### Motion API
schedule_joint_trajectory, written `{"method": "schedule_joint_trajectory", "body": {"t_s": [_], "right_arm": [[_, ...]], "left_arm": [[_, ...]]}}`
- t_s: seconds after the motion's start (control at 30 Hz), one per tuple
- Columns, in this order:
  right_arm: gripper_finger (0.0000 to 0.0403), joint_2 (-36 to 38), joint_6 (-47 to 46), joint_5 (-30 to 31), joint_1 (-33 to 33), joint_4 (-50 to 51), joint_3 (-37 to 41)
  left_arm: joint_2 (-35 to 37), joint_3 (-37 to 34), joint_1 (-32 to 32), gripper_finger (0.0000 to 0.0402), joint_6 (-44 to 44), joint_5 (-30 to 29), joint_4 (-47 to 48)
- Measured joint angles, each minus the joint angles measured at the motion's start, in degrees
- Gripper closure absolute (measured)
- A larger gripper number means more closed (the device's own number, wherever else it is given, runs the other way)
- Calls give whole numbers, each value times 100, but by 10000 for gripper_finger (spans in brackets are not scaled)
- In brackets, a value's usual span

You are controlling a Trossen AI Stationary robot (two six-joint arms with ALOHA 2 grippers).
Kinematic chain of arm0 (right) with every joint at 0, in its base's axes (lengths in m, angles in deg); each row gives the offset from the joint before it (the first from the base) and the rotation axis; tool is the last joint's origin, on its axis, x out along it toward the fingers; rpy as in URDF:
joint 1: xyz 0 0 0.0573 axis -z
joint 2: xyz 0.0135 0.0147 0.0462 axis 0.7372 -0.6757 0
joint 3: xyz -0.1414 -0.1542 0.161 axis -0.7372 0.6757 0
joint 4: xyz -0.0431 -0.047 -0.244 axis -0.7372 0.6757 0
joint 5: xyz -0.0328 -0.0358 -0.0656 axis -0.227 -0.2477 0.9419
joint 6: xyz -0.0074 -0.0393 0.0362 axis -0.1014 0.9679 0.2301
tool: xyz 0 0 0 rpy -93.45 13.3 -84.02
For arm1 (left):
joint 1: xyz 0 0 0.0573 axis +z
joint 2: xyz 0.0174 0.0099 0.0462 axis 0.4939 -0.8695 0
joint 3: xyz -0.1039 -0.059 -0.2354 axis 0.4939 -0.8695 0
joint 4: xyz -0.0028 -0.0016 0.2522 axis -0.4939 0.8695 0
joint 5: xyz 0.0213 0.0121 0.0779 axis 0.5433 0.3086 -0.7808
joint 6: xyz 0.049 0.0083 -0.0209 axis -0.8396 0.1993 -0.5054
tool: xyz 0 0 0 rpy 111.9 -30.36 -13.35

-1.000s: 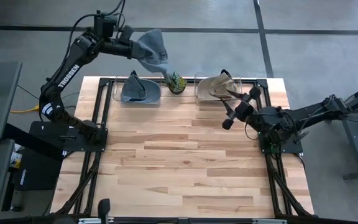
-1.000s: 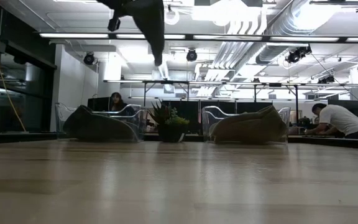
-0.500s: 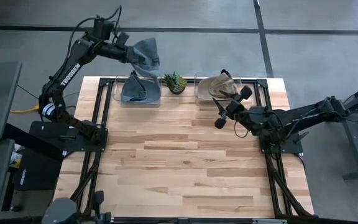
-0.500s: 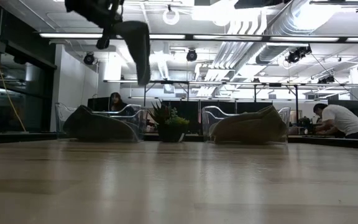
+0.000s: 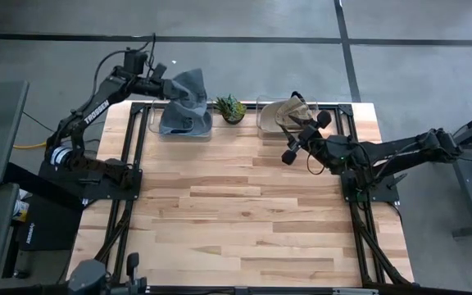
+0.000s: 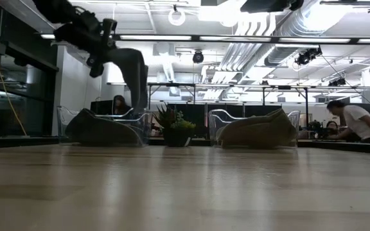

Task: Pick & Place hat
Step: Put the gray cap into the left transparent bin

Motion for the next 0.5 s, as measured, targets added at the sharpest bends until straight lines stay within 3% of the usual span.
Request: {"method": "schedule_joint_trajectory", "body": {"t_s": [0.3, 0.5], "right_arm": [[234, 0, -5, -30, -2, 52, 0], [234, 0, -2, 199, -4, 103, 0]], "left_arm": [[2, -1192, 310, 401, 559, 329, -2053], [-16, -1821, 305, 401, 618, 173, -2607]]}}
